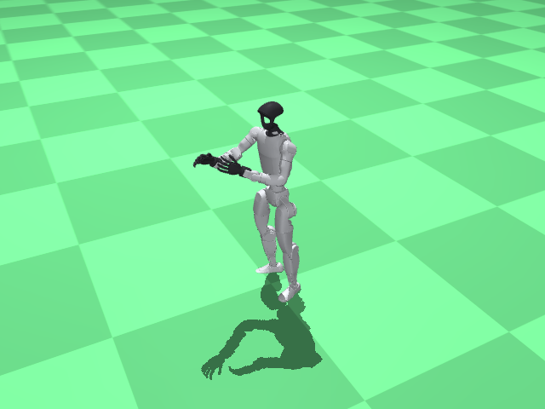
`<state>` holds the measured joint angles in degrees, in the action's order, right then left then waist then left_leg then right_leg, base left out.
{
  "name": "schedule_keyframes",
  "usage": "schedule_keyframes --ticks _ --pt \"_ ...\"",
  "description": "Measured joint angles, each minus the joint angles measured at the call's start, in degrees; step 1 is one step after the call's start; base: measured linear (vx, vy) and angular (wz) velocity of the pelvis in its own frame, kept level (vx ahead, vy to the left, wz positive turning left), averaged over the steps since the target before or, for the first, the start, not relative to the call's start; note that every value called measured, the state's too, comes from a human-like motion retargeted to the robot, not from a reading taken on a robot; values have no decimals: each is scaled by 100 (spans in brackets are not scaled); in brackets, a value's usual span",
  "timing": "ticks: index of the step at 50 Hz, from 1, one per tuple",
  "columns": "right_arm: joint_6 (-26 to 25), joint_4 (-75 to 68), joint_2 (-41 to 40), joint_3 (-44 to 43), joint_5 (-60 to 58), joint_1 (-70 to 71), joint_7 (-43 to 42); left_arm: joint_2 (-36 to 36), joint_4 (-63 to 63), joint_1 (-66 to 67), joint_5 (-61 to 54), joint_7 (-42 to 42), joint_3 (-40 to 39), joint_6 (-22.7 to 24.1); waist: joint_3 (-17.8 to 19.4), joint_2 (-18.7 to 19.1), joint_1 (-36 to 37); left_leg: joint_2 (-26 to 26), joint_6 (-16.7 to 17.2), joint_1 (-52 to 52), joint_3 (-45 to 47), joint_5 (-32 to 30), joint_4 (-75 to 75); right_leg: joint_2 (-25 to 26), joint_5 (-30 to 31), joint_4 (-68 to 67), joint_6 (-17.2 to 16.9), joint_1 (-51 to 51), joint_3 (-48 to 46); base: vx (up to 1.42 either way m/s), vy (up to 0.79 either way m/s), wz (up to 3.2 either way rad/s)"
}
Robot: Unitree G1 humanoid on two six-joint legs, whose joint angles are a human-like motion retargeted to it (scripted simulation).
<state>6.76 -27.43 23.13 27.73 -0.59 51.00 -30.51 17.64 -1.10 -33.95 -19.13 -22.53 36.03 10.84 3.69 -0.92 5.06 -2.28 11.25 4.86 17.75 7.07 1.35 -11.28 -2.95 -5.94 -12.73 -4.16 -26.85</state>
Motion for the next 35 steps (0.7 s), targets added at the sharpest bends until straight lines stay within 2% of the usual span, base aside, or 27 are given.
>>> schedule_keyframes --ticks 4,7,12,15,17,20,22,25,28,32,35 --pt "4 -64 21 -52 -154 -164 332 -13 -1204 -750 945 -58 -916 232 -60 -10 39 -19 51 -19 -18 6 -7 21 9 15 1 -4 -23 0 0 0" --pt "-23 -165 -19 -82 -355 -187 497 -50 -1943 -1645 1774 -585 -1367 282 -90 0 36 -30 80 -27 -34 5 -6 35 15 23 7 -8 -37 0 0 0" --pt "71 -160 -105 -31 -463 -150 447 -226 -2474 -2515 2993 -1567 -1461 108 -94 17 -5 -41 98 -32 -51 2 -12 48 21 25 38 -13 -36 0 0 0" --pt "234 -114 -94 -68 -649 -90 256 -141 -2133 -1935 3281 -1679 -1382 255 -44 52 -18 -27 99 -28 -51 -4 -8 31 12 13 5 -14 -45 0 0 0" --pt "165 -115 -97 -26 -496 -25 232 -112 -1491 -1360 2435 -1038 -1026 291 -24 58 -39 -12 71 -25 -58 -16 1 15 6 5 7 -14 -53 0 0 0" --pt "-20 -85 -96 -5 -251 33 286 -123 -120 -669 1053 228 -411 -61 -9 46 -66 7 33 -34 -68 -32 8 -4 0 8 10 -10 -69 0 0 0" --pt "-18 -38 -68 7 -220 21 227 -86 355 -464 903 329 -188 -158 -18 36 -81 12 27 -44 -70 -40 12 -7 2 17 13 -5 -74 0 0 0" --pt "121 26 6 26 -294 -46 148 -47 -91 -497 1304 -184 -385 188 -44 9 -74 7 45 -55 -69 -47 19 2 10 30 23 4 -70 0 0 0" --pt "163 -44 12 -2 -398 -154 328 -119 -1050 -1084 1977 -456 -1051 409 -105 -22 -40 -12 82 -62 -61 -37 16 26 20 48 19 6 -65 0 0 0" --pt "168 -219 -96 -91 -673 -200 539 -321 -1949 -2166 3043 -1123 -1723 437 -171 -41 -26 -38 117 -59 -43 -17 6 55 27 58 17 6 -42 0 0 0" --pt "230 -223 -172 -62 -653 -182 399 -505 -2299 -2612 3527 -1877 -1773 380 -184 -39 -36 -51 118 -47 -31 -7 -3 68 30 58 41 1 -16 0 0 0"
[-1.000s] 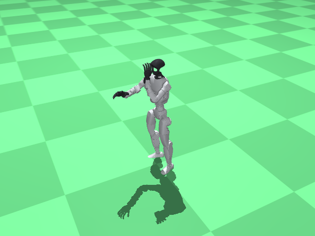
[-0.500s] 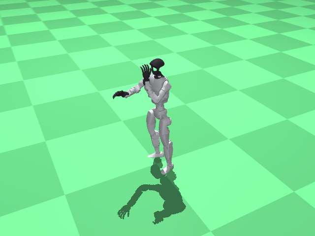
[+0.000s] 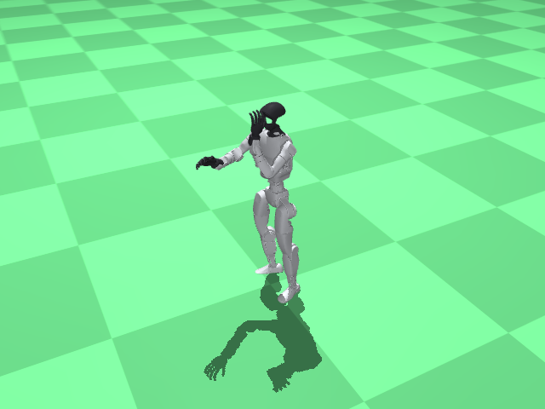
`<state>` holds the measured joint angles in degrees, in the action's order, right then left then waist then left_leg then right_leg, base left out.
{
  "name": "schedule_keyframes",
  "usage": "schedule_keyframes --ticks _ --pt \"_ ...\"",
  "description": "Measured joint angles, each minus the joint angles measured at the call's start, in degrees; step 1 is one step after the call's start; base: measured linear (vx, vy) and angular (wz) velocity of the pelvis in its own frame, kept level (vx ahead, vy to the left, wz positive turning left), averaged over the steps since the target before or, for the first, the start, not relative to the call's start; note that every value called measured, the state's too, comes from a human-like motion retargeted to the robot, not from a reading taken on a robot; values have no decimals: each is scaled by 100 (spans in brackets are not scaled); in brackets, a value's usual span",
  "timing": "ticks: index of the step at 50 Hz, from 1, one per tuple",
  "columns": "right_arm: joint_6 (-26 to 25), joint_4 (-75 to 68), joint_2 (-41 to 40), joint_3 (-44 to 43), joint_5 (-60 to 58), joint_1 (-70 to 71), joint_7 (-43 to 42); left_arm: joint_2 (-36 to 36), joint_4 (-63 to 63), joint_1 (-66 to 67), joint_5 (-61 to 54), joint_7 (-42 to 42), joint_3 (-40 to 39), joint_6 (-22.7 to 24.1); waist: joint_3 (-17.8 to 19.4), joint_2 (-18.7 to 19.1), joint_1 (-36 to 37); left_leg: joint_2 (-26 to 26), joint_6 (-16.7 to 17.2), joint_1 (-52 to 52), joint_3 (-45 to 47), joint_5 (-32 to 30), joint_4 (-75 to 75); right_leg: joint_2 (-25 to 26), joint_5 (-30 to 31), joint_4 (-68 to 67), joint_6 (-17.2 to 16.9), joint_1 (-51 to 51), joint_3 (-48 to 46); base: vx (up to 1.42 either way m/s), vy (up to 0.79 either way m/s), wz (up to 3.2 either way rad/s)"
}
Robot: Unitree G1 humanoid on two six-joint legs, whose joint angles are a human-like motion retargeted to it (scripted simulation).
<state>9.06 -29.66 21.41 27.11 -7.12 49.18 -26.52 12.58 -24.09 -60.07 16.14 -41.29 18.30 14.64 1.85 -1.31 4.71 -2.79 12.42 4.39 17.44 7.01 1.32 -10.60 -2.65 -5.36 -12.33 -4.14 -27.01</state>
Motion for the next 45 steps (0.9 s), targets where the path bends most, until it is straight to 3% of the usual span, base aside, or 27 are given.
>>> schedule_keyframes --ticks 3,5,9,11,15,17,21,25,28,30,35,38,45 --pt "114 65 15 -19 -173 31 -125 -17 96 574 126 -78 158 161 41 24 2 8 -7 15 9 8 -10 -13 -9 -14 -33 -9 6 0 0 0" --pt "79 116 52 22 -4 65 -191 138 489 1192 -671 427 489 275 62 39 0 22 -37 26 4 1 -3 -30 -19 -27 -40 -15 -3 0 0 0" --pt "-293 157 118 137 594 186 -284 247 2246 2071 -3587 2058 1693 -375 109 35 -5 58 -110 34 -24 -29 15 -67 -29 -32 -35 -29 -41 0 0 0" --pt "-362 206 154 151 725 202 -345 271 2808 2261 -4200 2270 2048 -608 120 35 -19 69 -126 29 -37 -43 24 -77 -29 -29 -32 -31 -58 0 0 0" --pt "-255 327 224 75 612 59 -301 266 2117 2201 -3650 1931 1658 -240 84 22 -23 65 -99 7 -52 -53 28 -69 -17 -14 -22 -23 -72 0 0 0" --pt "-260 285 231 47 456 -38 -78 304 1537 1761 -2844 1958 1170 -182 32 14 -10 54 -70 -8 -53 -46 21 -56 -10 -2 -26 -19 -75 0 0 0" --pt "-251 104 134 6 235 -70 110 200 469 668 -1664 1225 507 -58 -29 24 -10 33 -25 -23 -42 -41 17 -30 6 21 -23 -9 -63 0 0 0" --pt "-131 54 21 89 83 -42 58 10 -28 -26 -448 298 386 -124 -63 36 -39 16 -10 -23 -22 -28 2 -9 16 31 4 -4 -23 0 0 0" --pt "73 110 34 19 -124 -22 -155 188 173 416 163 -85 330 -37 -26 71 -31 22 -8 -7 -2 -22 1 -20 5 15 -35 -4 -12 0 0 0" --pt "28 139 40 69 -6 39 -228 245 651 959 -474 260 647 0 6 87 -39 35 -38 9 2 -28 7 -37 -4 -1 -39 -8 -10 0 0 0" --pt "-420 285 96 216 671 234 -341 112 2793 1926 -4171 1834 1797 -613 112 112 -65 75 -124 35 -8 -58 32 -79 -16 -16 -30 -23 -30 0 0 0" --pt "-331 437 149 223 616 197 -382 195 2582 2026 -4069 1598 1732 -374 114 137 -98 78 -119 27 -12 -63 33 -82 -12 -15 -25 -18 -31 0 0 0" --pt "-298 350 108 104 226 23 104 234 702 592 -2072 1123 513 -99 8 164 -99 52 -40 -2 -12 -49 27 -46 7 26 -25 -11 -33 0 0 0"
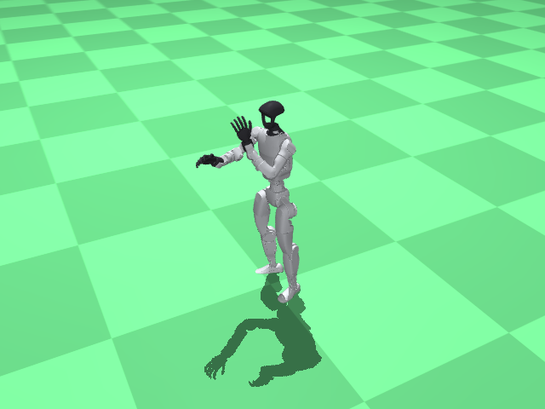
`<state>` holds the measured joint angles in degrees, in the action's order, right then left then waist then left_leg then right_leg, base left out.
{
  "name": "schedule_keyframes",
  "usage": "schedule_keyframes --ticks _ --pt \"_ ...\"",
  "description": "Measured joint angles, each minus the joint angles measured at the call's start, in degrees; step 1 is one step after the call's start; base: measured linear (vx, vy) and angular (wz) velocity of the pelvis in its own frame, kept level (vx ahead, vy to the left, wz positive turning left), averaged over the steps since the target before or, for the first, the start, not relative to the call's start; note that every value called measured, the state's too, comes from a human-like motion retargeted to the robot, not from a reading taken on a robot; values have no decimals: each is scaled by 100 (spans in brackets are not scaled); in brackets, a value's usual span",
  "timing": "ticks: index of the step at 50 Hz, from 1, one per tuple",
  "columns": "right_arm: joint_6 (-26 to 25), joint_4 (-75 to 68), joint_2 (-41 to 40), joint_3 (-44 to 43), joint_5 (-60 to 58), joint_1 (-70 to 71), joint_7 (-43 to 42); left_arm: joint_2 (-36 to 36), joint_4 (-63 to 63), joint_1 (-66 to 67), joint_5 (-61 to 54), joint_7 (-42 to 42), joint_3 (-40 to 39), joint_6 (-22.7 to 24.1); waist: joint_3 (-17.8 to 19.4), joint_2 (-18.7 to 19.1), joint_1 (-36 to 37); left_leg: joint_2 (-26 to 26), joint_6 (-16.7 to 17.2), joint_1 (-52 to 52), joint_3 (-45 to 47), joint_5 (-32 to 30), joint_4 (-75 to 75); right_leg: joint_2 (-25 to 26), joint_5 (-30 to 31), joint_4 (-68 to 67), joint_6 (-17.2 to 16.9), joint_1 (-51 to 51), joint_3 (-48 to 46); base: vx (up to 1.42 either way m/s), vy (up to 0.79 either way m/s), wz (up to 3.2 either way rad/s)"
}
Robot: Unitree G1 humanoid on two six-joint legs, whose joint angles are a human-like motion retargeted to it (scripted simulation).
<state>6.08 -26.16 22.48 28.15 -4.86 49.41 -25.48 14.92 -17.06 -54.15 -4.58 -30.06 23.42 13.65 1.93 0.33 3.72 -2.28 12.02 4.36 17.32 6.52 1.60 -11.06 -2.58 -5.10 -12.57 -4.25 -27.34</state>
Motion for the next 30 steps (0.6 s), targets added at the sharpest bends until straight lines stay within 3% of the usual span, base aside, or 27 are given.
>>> schedule_keyframes --ticks 5,8,11,15,17,25,30 --pt "157 -91 -120 55 -246 43 -48 -185 -658 -680 1687 -999 -144 -147 -32 18 -34 -15 22 -3 15 16 -14 21 6 19 30 1 37 0 0 0" --pt "363 -34 -87 -36 -410 59 -265 1 -383 -8 2165 -1160 -126 -20 10 46 -24 -6 20 13 29 23 -14 7 -11 2 -7 -2 42 0 0 0" --pt "226 -1 -51 28 -80 131 -376 32 639 886 516 -218 588 -13 45 47 -11 13 -30 33 31 17 -4 -17 -28 -20 -11 -6 40 0 0 0" --pt "-163 42 37 107 553 234 -363 -55 2365 1619 -2886 1453 1646 -672 102 30 26 34 -100 55 25 7 9 -41 -40 -30 -9 -20 25 0 0 0" --pt "-145 72 88 111 596 210 -428 12 2291 1776 -3174 1393 1724 -585 96 25 42 32 -105 54 25 9 6 -39 -40 -30 -6 -20 26 0 0 0" --pt "-28 -160 50 -93 59 -21 -8 67 83 290 -291 306 9 -6 -23 -18 100 -21 -12 36 14 46 -25 10 -47 -34 -4 -22 16 0 0 0" --pt "244 -130 -33 64 -99 22 -150 -100 -779 -522 1225 -1051 -37 261 -29 -7 19 -44 15 32 7 55 -37 34 -43 -38 30 -21 32 0 0 0"
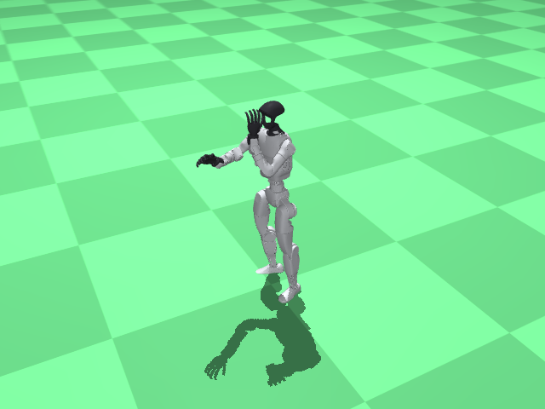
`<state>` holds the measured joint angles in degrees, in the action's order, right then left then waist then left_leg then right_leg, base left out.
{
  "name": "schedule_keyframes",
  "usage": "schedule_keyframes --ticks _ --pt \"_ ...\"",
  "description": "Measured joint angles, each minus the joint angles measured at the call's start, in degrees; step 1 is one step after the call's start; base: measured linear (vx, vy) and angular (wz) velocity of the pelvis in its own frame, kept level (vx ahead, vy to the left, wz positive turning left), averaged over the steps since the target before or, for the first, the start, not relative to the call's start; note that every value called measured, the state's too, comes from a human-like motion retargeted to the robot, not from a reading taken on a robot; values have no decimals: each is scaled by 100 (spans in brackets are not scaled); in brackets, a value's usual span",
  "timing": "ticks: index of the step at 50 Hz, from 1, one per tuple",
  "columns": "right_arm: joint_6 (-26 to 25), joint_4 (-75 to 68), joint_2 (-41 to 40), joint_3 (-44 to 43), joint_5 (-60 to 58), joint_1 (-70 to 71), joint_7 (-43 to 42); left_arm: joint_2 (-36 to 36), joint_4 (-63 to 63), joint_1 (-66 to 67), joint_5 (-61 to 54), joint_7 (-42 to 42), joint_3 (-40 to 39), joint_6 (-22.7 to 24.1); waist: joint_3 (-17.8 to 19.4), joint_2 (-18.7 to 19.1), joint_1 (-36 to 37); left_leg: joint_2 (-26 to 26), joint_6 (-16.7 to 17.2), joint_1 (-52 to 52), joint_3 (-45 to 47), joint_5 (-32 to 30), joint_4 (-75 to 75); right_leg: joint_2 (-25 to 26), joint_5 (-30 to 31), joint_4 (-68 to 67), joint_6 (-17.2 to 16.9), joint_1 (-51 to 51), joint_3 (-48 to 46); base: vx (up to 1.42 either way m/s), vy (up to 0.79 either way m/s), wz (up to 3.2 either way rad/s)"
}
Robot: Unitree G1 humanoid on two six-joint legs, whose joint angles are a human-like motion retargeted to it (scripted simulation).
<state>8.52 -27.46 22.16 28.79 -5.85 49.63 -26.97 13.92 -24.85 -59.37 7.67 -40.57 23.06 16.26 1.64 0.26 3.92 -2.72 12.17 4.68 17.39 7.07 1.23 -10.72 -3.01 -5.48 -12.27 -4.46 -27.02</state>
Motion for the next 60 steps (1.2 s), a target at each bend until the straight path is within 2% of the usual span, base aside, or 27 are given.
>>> schedule_keyframes --ticks 3,4,6,8,10,11,14,17,20,24,27,28,30,33,35,38,41,46,50,52,55,57,60 --pt "170 36 32 -24 -161 28 -118 231 176 520 507 3 132 78 39 22 -9 7 -4 0 7 2 -2 -12 -9 -12 -41 6 -2 0 0 0" --pt "136 44 38 -12 -76 56 -150 259 422 808 80 278 321 71 57 24 -11 14 -19 3 8 -1 2 -19 -12 -17 -47 8 -3 0 0 0" --pt "-56 56 50 20 278 130 -199 203 1195 1384 -1641 1154 838 -76 105 16 -4 30 -60 13 8 -13 15 -35 -14 -21 -45 6 -7 0 0 0" --pt "-277 89 69 30 639 183 -221 69 2140 1919 -3574 2034 1348 -466 155 3 2 43 -98 22 8 -24 25 -47 -13 -15 -42 0 -12 0 0 0" --pt "-384 165 116 19 859 197 -279 -21 2794 2291 -4718 2365 1647 -754 198 -9 4 51 -119 25 10 -34 36 -53 -10 -10 -39 1 -15 0 0 0" --pt "-354 208 144 13 870 171 -325 -30 2751 2416 -4778 2283 1641 -677 201 -18 3 50 -117 21 11 -35 37 -51 -7 -7 -36 4 -13 0 0 0" --pt "-268 273 227 -19 768 38 -267 -46 2100 2417 -4252 2126 1265 -356 175 -52 20 38 -93 6 14 -31 34 -37 0 -1 -29 17 -9 0 0 0" --pt "-239 187 242 -62 597 -99 -33 25 1314 1724 -2947 1982 655 -222 107 -77 46 19 -52 -12 14 -23 27 -18 2 1 -35 29 -13 0 0 0" --pt "-193 97 178 -120 414 -161 122 94 723 811 -1603 1348 224 -178 58 -83 49 3 -25 -22 15 -17 24 -3 3 -3 -39 40 -10 0 0 0" --pt "-28 144 73 -116 195 -205 175 -25 233 148 -259 606 26 -164 45 -83 28 -10 -5 -23 24 -3 10 8 3 -8 -45 45 9 0 0 0" --pt "179 171 58 -74 27 -188 -44 53 314 344 557 1 111 -131 63 -66 20 -8 -4 -14 34 2 6 5 0 -14 -62 43 21 0 0 0" --pt "220 170 56 -55 13 -164 -140 107 481 549 594 -62 233 -125 74 -60 14 -4 -10 -10 34 1 7 1 -2 -16 -67 40 21 0 0 0" --pt "179 160 48 -21 70 -84 -227 175 1063 1046 69 356 600 -117 111 -61 -9 8 -31 -3 26 -6 12 -13 -8 -25 -74 35 12 0 0 0" --pt "9 207 52 20 300 9 -260 37 2097 1838 -1620 1576 1212 -231 163 -79 -67 26 -59 -6 1 -19 18 -33 -11 -24 -75 23 -21 0 0 0" --pt "22 275 81 60 379 25 -342 -94 2296 2223 -2108 1702 1424 -200 177 -92 -116 33 -59 -13 -18 -28 21 -39 -10 -22 -66 19 -41 0 0 0" --pt "79 338 176 98 289 -39 -218 -280 1612 2220 -1783 1648 1205 25 137 -118 -151 30 -26 -30 -44 -30 21 -37 -11 -26 -50 19 -66 0 0 0" --pt "24 294 217 27 172 -143 34 -398 866 1494 -1133 1587 629 16 57 -141 -132 21 15 -37 -56 -23 18 -29 -16 -29 -42 18 -81 0 0 0" --pt "68 229 132 -114 -49 -199 104 -404 74 181 271 457 9 -67 -34 -143 -114 3 41 -31 -32 -6 11 -11 -14 -29 -31 25 -49 0 0 0" --pt "241 241 88 -107 -259 -161 -79 -246 -215 187 1207 -212 42 -58 -51 -122 -116 -7 32 -19 14 16 -5 -1 -9 -32 -42 38 6 0 0 0" --pt "229 239 92 -71 -100 -96 -205 -32 74 645 802 -66 267 -52 -33 -106 -121 -3 0 -5 35 16 -3 -7 -8 -35 -46 40 26 0 0 0" --pt "-43 216 78 3 283 56 -248 7 1191 1560 -1238 1057 900 -266 28 -107 -139 14 -65 21 54 11 3 -25 -10 -41 -42 31 44 0 0 0" --pt "-191 256 84 3 426 107 -300 -121 2040 2051 -2330 1439 1116 -539 69 -113 -160 25 -92 35 63 6 9 -35 -12 -40 -39 24 48 0 0 0" --pt "-140 387 132 -16 362 59 -400 -242 2251 2441 -2422 1138 1001 -442 82 -119 -192 28 -89 41 73 6 10 -36 -10 -35 -30 22 58 0 0 0"
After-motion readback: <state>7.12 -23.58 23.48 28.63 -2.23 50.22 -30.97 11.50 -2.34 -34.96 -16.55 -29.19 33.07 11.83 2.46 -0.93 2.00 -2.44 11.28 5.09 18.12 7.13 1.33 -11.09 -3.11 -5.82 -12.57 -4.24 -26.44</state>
